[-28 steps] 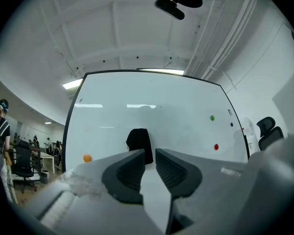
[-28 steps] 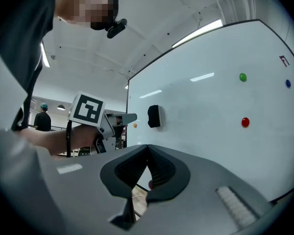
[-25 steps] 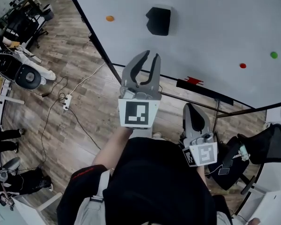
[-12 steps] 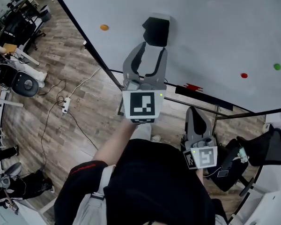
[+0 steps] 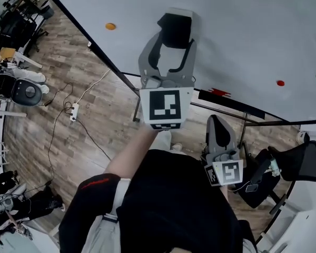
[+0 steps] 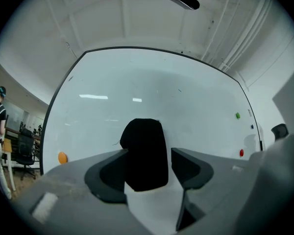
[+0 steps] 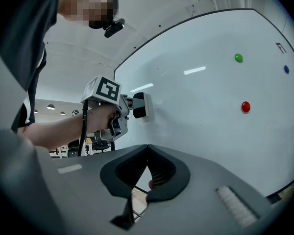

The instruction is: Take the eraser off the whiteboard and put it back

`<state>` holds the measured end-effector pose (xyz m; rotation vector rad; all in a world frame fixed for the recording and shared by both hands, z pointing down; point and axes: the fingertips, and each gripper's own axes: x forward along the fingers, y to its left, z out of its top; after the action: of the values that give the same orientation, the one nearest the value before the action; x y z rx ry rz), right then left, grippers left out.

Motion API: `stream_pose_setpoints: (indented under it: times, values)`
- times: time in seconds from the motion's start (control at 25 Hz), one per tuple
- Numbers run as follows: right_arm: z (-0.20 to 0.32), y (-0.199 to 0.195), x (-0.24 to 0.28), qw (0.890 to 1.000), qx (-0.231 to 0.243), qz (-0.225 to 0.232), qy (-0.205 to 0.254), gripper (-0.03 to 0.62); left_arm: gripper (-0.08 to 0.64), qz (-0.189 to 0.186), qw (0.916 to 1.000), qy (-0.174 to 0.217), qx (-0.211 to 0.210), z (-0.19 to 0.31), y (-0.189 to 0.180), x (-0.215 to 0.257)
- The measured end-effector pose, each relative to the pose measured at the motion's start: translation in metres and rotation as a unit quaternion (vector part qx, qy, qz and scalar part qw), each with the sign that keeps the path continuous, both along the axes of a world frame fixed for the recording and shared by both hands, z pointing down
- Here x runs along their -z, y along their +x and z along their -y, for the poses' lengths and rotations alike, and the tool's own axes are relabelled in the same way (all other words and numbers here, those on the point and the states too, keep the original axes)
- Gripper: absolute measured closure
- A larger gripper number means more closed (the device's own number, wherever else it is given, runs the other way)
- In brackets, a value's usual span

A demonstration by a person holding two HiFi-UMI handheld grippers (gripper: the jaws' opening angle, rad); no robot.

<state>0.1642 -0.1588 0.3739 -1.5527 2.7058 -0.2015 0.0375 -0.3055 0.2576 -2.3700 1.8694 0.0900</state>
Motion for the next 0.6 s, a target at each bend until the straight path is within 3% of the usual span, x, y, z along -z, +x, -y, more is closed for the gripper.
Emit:
stream_pose_setpoints:
  times: [0.6]
  values:
    - [0.009, 0.017, -0.018, 1.0, -0.014, 0.02, -0.009, 0.589, 0.29, -0.005, 0.9996, -0.022, 0.019, 0.025, 0.002, -0.001]
